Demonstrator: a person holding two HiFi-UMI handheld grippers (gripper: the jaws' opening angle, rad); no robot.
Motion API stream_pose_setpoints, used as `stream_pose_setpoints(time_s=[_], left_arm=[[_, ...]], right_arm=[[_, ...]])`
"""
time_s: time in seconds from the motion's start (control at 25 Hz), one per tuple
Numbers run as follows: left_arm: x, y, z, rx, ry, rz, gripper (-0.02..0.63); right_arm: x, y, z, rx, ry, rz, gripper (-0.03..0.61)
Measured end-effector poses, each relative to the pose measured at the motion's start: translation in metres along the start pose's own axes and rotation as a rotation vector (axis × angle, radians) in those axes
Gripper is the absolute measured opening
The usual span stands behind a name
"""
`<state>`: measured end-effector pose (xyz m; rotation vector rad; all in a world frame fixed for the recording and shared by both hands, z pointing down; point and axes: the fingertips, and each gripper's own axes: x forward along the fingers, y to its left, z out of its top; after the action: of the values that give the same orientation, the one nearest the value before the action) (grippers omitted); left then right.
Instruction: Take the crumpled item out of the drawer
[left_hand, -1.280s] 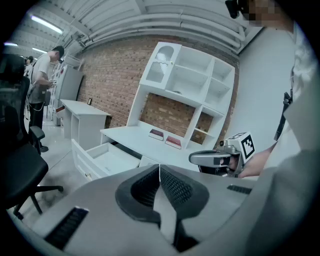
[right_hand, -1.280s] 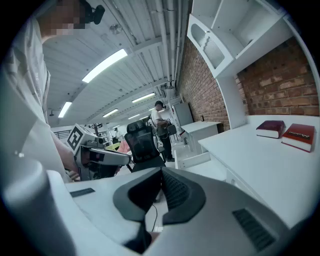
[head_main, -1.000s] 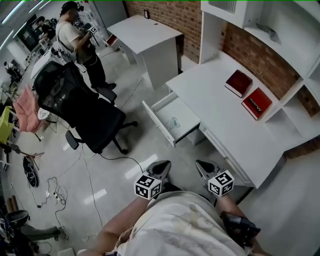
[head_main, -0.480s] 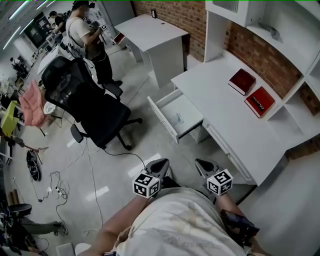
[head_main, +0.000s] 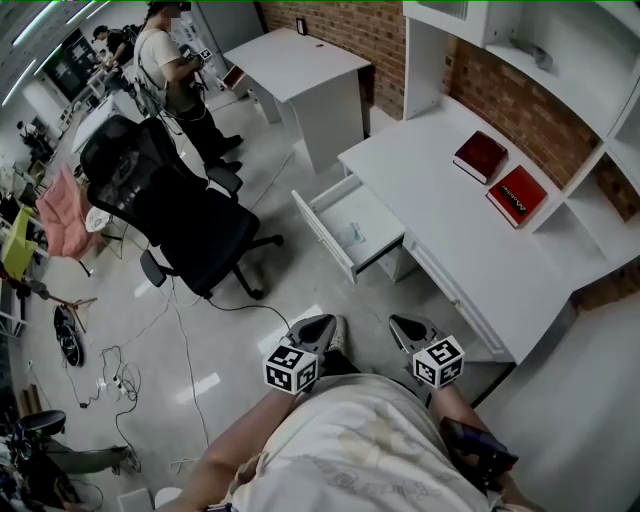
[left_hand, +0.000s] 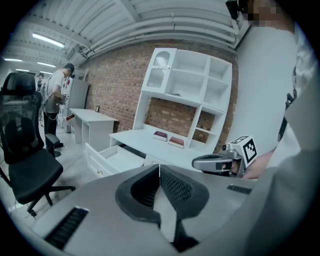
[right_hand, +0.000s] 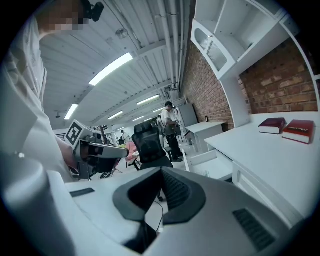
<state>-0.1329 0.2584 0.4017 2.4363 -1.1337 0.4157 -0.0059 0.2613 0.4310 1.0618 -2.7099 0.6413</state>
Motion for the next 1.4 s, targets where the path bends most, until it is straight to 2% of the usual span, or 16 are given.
stream_pose_setpoints(time_s=[0.4,0.92,1.4], left_arm=[[0.007,0.009,0.0,-0.004,0.003,-0.009,0.026],[0.035,0.045,0.011,-0.016,0.007,-0.03,0.025],[0.088,0.083,0.049,0.007,0.023,-0.086,0.026]], right_arm=[[0.011,-0.007,-0.001,0.009,0.015,-0.009,0.025],[0.046,-0.031,0.012,0.002,0.029,-0.032,0.025],[0.083,-0.077,0.04,0.022,0.031,-0.086,0.025]])
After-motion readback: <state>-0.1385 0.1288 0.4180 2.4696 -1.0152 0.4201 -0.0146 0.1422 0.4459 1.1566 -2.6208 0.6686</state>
